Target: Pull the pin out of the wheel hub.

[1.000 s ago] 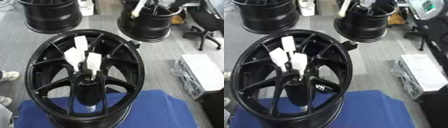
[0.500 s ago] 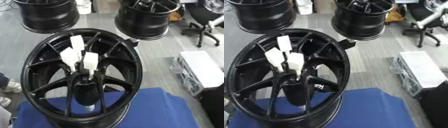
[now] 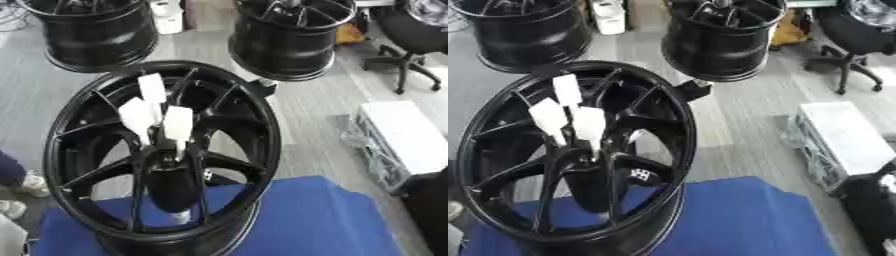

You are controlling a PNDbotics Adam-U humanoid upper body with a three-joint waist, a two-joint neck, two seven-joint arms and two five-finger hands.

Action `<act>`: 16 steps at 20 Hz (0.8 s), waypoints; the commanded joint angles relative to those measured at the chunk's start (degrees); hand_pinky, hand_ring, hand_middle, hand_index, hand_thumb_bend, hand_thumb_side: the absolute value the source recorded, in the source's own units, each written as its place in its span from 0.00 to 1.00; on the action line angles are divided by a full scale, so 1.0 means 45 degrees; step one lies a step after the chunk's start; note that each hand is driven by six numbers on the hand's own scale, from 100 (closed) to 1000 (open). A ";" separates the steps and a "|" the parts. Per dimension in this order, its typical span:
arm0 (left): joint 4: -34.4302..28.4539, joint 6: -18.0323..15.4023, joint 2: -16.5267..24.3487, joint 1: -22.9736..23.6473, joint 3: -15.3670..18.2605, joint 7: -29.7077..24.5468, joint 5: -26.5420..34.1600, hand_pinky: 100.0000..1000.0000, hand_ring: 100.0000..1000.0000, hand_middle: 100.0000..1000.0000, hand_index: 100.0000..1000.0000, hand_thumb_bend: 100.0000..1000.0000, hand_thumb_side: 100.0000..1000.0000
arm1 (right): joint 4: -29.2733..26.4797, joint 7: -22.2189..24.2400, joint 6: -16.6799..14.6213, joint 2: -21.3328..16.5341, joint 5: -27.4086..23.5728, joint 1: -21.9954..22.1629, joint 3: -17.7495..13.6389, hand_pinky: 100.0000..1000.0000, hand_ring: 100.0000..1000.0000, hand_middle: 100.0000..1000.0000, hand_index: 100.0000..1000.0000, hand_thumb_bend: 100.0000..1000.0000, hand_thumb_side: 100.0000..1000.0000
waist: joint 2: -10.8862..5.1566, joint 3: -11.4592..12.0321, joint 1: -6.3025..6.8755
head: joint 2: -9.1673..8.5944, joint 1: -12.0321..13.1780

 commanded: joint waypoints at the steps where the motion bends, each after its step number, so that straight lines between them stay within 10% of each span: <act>1: -0.0201 -0.0056 0.0211 -0.0052 0.0070 0.0019 0.0075 0.70 0.96 0.61 0.61 0.58 0.61 | -0.1426 0.0026 -0.0083 0.0525 0.0434 -0.0088 0.0306 0.74 0.74 0.72 0.89 0.00 0.57 | -0.0118 -0.0001 0.0021 | 0.0093 -0.0024; 9: -0.0298 -0.0041 0.0100 -0.0212 -0.0145 -0.0220 0.0174 0.70 0.97 0.61 0.61 0.58 0.61 | -0.5519 0.2002 -0.1097 0.1719 0.0502 -0.0259 0.2754 0.69 0.66 0.62 0.85 0.00 0.49 | 0.0087 0.0254 0.0089 | 0.0134 0.0225; 16: -0.0393 0.0132 0.0089 -0.0332 -0.0320 -0.0485 0.0391 0.70 0.97 0.61 0.61 0.58 0.61 | -0.6303 0.3655 -0.1316 0.2142 -0.0201 -0.0278 0.4094 0.69 0.65 0.60 0.84 0.00 0.51 | 0.0170 0.0448 0.0020 | 0.0150 0.0581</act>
